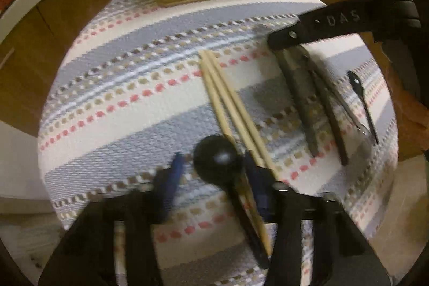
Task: Organize utensils
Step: 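Grasp the black round spoon with the left tool while the right tool grasps a clear spoon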
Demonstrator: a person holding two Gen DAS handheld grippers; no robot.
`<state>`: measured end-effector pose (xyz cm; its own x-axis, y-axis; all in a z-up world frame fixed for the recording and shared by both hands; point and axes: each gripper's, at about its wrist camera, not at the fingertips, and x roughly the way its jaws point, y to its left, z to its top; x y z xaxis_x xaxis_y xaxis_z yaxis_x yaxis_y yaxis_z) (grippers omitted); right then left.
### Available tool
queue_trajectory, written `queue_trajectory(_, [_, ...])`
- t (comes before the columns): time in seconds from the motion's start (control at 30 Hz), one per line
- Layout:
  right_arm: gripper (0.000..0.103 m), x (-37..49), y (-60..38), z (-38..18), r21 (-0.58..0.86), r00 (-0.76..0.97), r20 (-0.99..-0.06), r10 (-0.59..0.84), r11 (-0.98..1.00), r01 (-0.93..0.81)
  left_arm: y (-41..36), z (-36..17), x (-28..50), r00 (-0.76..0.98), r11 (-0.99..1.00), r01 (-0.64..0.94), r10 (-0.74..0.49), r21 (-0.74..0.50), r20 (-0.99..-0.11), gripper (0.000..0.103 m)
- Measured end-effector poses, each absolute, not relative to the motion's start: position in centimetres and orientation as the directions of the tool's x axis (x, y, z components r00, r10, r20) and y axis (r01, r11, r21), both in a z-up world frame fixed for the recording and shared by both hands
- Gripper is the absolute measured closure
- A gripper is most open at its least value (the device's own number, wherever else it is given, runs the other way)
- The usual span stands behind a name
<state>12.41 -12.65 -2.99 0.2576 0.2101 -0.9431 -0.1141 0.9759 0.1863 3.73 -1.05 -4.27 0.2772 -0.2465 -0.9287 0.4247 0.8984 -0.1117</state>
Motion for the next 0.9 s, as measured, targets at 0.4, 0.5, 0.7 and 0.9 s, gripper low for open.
queue_trajectory(0.4, [0.066, 14.4, -7.2, -4.4, 0.043, 0.278, -0.956, 0.093, 0.982, -0.181, 2.9, -3.2, 7.0, 0.319, 0.907, 0.331, -0.369, -0.262, -0.873, 0.067])
queue_trajectory(0.5, [0.071, 14.8, -5.7, -4.7, -0.003, 0.289, -0.956, 0.055, 0.980, -0.199, 3.7, -2.2, 8.2, 0.349, 0.906, 0.324, -0.380, -0.270, -0.856, 0.067])
queue_trajectory(0.7, [0.073, 15.0, -5.4, -4.8, 0.008, 0.300, -0.951, 0.074, 0.976, -0.217, 4.5, -1.0, 8.8, 0.391, 0.902, 0.326, -0.400, -0.282, -0.829, 0.067])
queue_trajectory(0.9, [0.074, 13.5, -7.2, -3.3, 0.125, 0.355, -0.912, 0.203, 0.965, -0.230, 5.2, -0.1, 8.0, 0.441, 0.892, 0.341, -0.430, -0.296, -0.788, 0.067])
